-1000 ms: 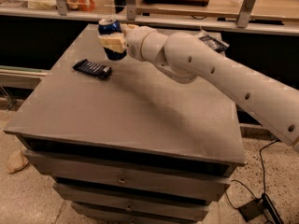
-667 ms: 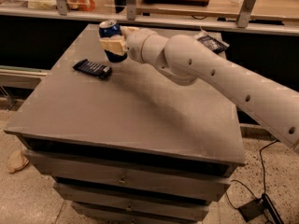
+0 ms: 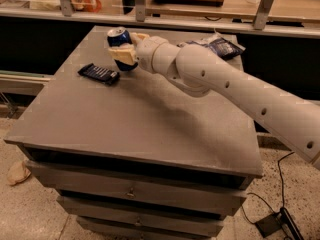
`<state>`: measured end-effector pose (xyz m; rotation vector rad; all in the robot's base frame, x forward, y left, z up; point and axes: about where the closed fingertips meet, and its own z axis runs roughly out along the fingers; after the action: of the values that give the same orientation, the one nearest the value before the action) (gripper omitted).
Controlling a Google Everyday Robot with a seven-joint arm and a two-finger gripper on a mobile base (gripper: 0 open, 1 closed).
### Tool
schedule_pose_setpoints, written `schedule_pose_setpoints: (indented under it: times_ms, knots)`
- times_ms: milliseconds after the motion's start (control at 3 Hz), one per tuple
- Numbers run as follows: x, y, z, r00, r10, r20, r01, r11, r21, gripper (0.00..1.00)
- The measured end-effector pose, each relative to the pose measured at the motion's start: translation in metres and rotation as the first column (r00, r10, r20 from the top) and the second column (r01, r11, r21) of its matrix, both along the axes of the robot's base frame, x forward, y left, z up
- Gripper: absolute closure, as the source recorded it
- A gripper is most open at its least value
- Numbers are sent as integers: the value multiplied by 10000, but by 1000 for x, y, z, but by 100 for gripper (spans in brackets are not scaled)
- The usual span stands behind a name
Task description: Move pepsi can near rxbar blueberry
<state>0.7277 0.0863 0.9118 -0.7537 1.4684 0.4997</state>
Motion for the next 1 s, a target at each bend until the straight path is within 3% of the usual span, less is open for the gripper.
schedule_pose_setpoints:
  times_ms: [333, 1000]
  knots:
    - [1, -1, -4, 10000, -75, 63, 76, 9999, -72, 84]
    - [-4, -2, -8, 9994, -337, 8, 337, 9994, 87, 37]
